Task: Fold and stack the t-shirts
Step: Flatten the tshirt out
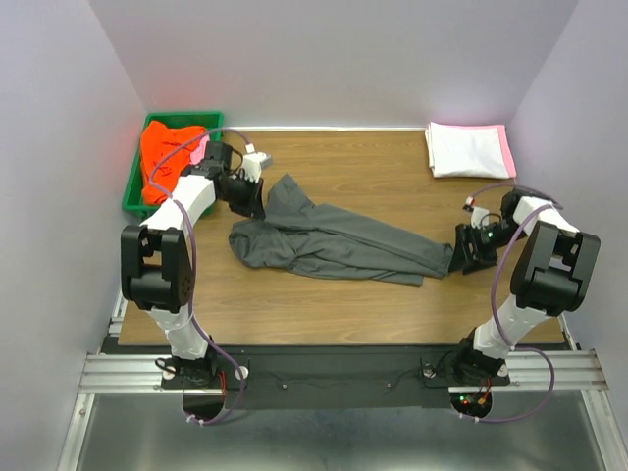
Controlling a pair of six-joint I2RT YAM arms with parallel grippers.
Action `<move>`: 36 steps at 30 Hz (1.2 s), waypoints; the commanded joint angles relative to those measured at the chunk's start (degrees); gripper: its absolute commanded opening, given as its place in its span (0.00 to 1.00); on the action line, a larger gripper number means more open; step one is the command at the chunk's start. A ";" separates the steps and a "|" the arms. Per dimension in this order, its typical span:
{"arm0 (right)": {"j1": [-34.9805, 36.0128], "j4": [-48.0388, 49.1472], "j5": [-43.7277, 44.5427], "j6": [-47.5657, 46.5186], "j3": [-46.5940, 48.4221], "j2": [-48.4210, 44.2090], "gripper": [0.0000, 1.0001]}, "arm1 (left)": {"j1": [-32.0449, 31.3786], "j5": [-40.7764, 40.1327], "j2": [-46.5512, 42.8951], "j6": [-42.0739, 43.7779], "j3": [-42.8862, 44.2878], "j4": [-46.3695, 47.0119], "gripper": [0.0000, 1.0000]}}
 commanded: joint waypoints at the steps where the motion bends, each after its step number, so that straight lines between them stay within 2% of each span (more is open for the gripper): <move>1: -0.19 -1.77 2.07 -2.18 -0.83 -2.15 0.65 | -0.14 -1.39 -3.55 3.62 -4.29 0.28 0.00; 6: -0.36 -1.68 -2.84 4.32 3.74 0.48 0.63 | -0.14 -1.13 -2.85 3.01 -2.90 0.81 0.00; 9: -0.28 -1.16 -5.05 7.48 5.50 2.24 0.53 | -0.14 -1.13 -2.40 2.92 -2.02 0.90 0.00; 14: -0.28 0.07 -4.00 9.87 4.98 3.92 0.44 | -0.14 -0.86 -2.32 2.40 -1.75 1.42 0.00; 30: -0.28 7.19 -1.89 13.65 -1.88 4.62 0.39 | -0.14 0.10 -1.44 0.90 -0.61 2.57 0.00; 36: -0.28 8.25 -3.29 14.97 -1.27 5.32 0.38 | -0.14 0.10 -1.35 0.64 -0.43 2.48 0.00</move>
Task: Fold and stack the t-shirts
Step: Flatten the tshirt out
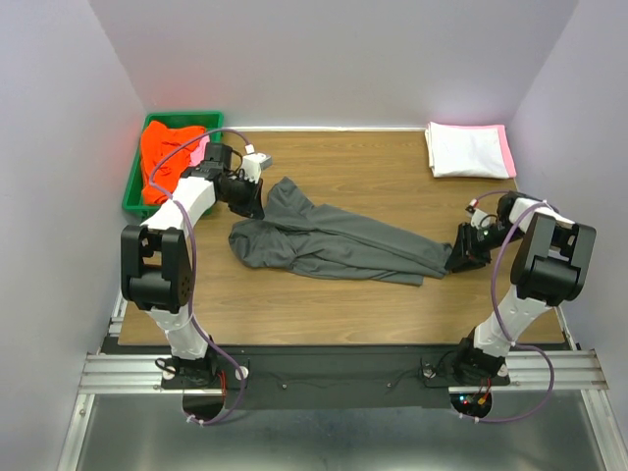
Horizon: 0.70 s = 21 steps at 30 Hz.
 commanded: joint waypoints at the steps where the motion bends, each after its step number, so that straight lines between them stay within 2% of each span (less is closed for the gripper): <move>1: -0.25 2.24 -1.41 1.33 0.81 0.67 0.38 | -0.12 1.24 -0.65 -0.48 2.32 -0.03 0.00; 21: -0.17 3.21 -3.08 4.58 4.59 2.69 0.37 | -0.12 1.94 0.76 -0.56 3.64 -0.04 0.00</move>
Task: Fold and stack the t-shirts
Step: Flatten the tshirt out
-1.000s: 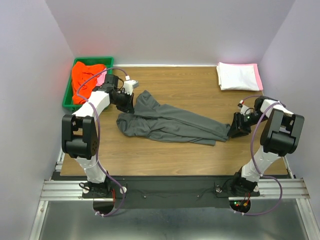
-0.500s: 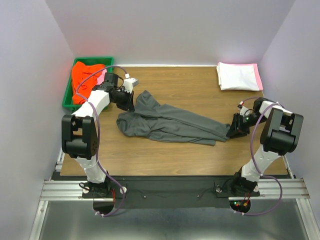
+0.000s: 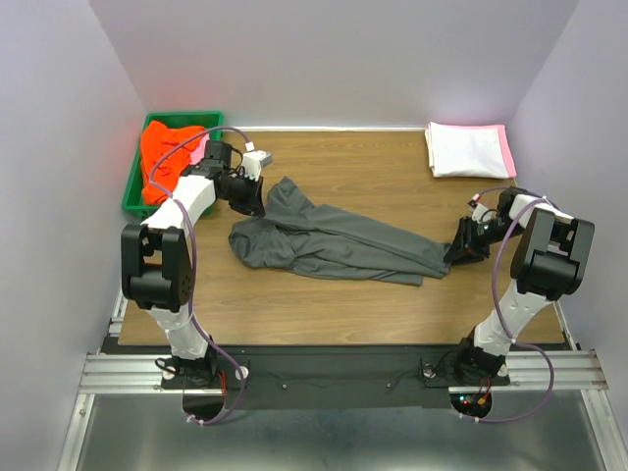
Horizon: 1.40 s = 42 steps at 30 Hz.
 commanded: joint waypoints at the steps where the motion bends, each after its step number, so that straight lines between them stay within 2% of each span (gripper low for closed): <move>1: -0.28 0.52 -1.53 1.11 1.92 -0.22 0.38 | -0.12 1.64 0.30 -0.06 2.51 -0.10 0.00; 12: -0.19 0.25 -2.15 0.76 -0.10 -0.48 0.34 | -0.12 1.64 0.91 -0.06 2.95 -0.37 0.00; 14: -0.19 0.17 -2.15 0.67 -0.27 -0.48 0.24 | -0.12 1.72 0.83 -0.32 3.03 -0.37 0.00; 15: -0.19 0.08 -2.24 0.75 -0.19 -0.65 0.14 | -0.12 1.81 0.83 -0.41 3.03 -0.28 0.00; 17: -0.19 -0.27 -2.68 0.84 0.34 -0.74 0.01 | -0.12 1.99 0.82 -0.76 3.56 -0.45 0.00; 22: -0.19 -2.38 -2.07 0.84 3.06 -1.79 0.01 | 0.14 2.77 0.48 -1.47 6.02 -1.94 0.00; 30: -0.28 -9.05 -1.80 -0.38 16.06 -1.80 0.01 | 2.08 5.68 0.47 -5.51 15.07 -3.53 0.00; 34: -0.63 -10.55 -2.32 -1.53 26.60 0.31 0.01 | 2.87 6.12 0.30 -8.05 19.72 -2.65 0.00; 36: -0.80 -11.25 -3.11 -1.44 32.22 1.45 0.01 | 3.13 6.03 1.00 -8.85 25.07 -2.65 0.00; 37: -0.80 -12.39 -2.77 -1.88 39.03 2.93 0.01 | 3.31 5.51 1.96 -9.81 29.97 -2.65 0.00; 38: -0.80 -12.40 -2.24 -1.88 42.41 3.73 0.01 | 3.57 5.50 2.58 -10.43 30.02 -2.48 0.00; 40: -0.80 -13.98 -0.92 -1.97 50.22 5.57 0.01 | 4.19 4.72 4.16 -12.18 39.04 -2.04 0.00; 41: -0.80 -14.68 -0.31 -2.23 57.75 7.32 0.01 | 4.45 4.36 5.38 -14.63 44.90 -1.34 0.00; 42: -0.80 -15.64 -0.48 -2.23 61.74 7.86 0.01 | 4.80 4.19 5.74 -15.96 47.31 -0.46 0.00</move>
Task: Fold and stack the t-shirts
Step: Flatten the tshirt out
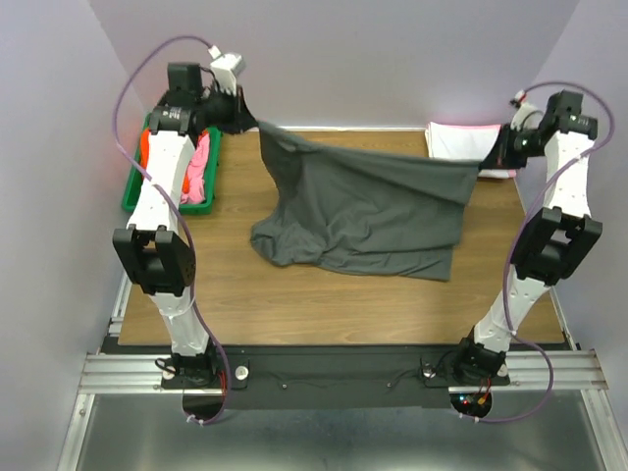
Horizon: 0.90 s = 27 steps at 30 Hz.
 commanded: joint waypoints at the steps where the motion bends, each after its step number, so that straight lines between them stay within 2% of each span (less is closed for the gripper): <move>1: -0.76 -2.56 0.55 -0.99 16.80 1.44 0.01 | 2.03 0.05 0.19 -6.89 14.43 7.03 0.00; 4: -0.76 -1.42 -1.12 0.94 24.99 0.13 0.01 | 2.47 -0.21 -1.99 -9.01 17.09 11.35 0.00; 6: -0.76 -0.63 -1.65 1.39 25.45 -1.53 0.01 | 2.65 -0.99 -6.38 -8.84 12.71 14.96 0.00; 9: -0.76 -0.45 -2.26 -1.94 17.83 -6.37 0.01 | 2.65 -2.40 -13.67 -4.99 0.33 16.11 0.00; 10: -0.76 -1.15 -1.92 -3.52 10.40 -8.55 0.01 | 2.65 -3.28 -16.91 -2.62 -6.93 15.33 0.00; 13: -0.76 -4.92 -3.31 -7.39 -1.83 -9.54 0.01 | 2.65 -3.46 -20.80 0.91 -16.99 11.82 0.00; 14: -0.76 -8.07 -4.89 -10.36 -5.37 -9.72 0.00 | 2.65 -3.46 -22.98 2.92 -22.94 10.93 0.00; 16: -0.76 -10.20 -5.78 -12.66 -11.53 -10.24 0.01 | 2.65 -3.37 -24.93 4.86 -27.98 9.18 0.00; 17: -0.50 -11.69 -5.61 -14.94 -17.99 -11.03 0.01 | 2.65 -2.59 -26.25 7.13 -31.49 6.91 0.00; 20: 0.12 -12.84 -3.16 -17.07 -26.55 -12.09 0.01 | 2.65 -2.75 -27.40 10.40 -35.03 1.90 0.00; 23: 1.35 -11.71 1.59 -17.16 -30.53 -9.91 0.01 | 2.74 -3.11 -26.27 10.77 -38.10 -0.06 0.00; 27: 3.27 -5.21 1.07 -11.19 -26.35 -2.62 0.01 | 3.08 -3.90 -17.93 7.08 -34.08 -0.32 0.00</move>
